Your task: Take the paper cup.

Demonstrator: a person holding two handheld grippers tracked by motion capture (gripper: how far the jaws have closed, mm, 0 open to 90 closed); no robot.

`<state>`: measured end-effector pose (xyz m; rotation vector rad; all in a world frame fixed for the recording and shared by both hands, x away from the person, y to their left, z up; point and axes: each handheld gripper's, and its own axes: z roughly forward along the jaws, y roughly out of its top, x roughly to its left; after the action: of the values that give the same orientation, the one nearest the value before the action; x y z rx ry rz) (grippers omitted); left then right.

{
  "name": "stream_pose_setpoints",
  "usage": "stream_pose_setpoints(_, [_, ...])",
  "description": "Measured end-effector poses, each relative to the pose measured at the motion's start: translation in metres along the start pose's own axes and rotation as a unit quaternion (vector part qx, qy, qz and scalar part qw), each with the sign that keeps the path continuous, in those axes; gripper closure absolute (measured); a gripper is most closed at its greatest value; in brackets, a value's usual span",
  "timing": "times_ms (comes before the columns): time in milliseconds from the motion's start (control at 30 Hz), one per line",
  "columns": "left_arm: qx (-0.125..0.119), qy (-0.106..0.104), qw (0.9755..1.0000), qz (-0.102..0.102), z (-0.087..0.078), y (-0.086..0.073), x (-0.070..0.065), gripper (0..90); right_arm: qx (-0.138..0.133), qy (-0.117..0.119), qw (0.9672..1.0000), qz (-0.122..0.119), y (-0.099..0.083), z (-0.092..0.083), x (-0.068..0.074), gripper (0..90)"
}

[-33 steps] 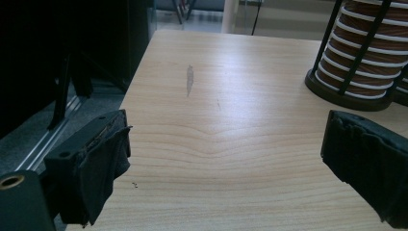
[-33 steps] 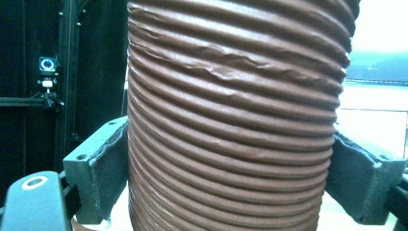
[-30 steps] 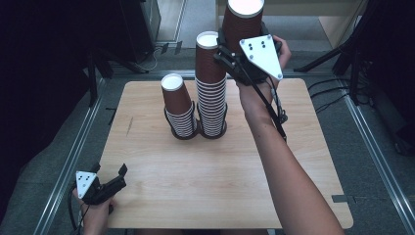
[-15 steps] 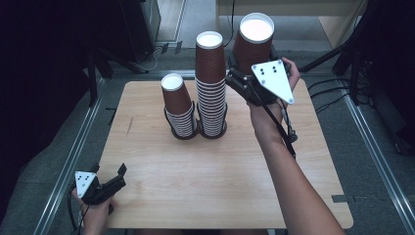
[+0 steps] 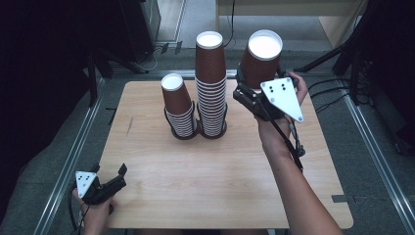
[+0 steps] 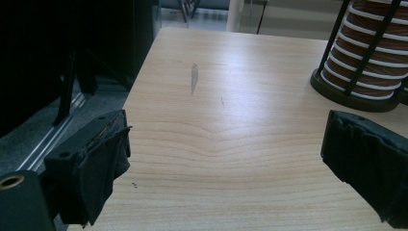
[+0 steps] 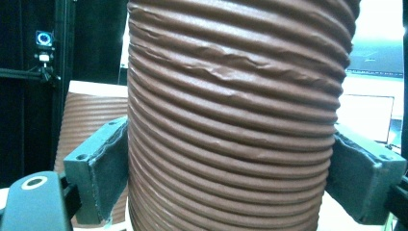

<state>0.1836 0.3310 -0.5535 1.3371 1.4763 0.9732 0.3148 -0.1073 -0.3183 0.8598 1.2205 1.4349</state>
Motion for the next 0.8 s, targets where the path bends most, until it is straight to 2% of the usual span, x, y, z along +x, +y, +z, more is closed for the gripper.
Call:
stream_pose_setpoints(200, [0.0, 0.0, 1.0, 0.002, 0.0, 0.0, 0.0, 3.6, 0.006, 0.004, 0.9999, -0.008, -0.009, -0.011, -0.003, 12.4])
stream_pose_setpoints(367, [-0.001, 0.001, 1.0, 0.0, 0.0, 0.0, 0.0, 3.6, 0.009, 0.005, 0.9999, -0.005, -0.015, -0.018, -0.005, 12.4])
stream_pose_setpoints(567, [-0.005, 0.001, 1.0, 0.0, -0.001, -0.001, 0.0, 3.6, 0.017, 0.009, 0.9998, -0.009, -0.025, -0.029, -0.004, 12.4])
stream_pose_setpoints(700, [-0.005, 0.001, 0.9999, -0.009, -0.001, 0.0, 0.002, 3.6, 0.02, 0.016, 0.9997, 0.001, -0.034, -0.041, -0.005, 12.4])
stream_pose_setpoints(800, [-0.004, 0.002, 1.0, -0.007, -0.001, 0.0, 0.001, 3.5, 0.024, 0.017, 0.9996, 0.005, -0.039, -0.045, -0.006, 12.4])
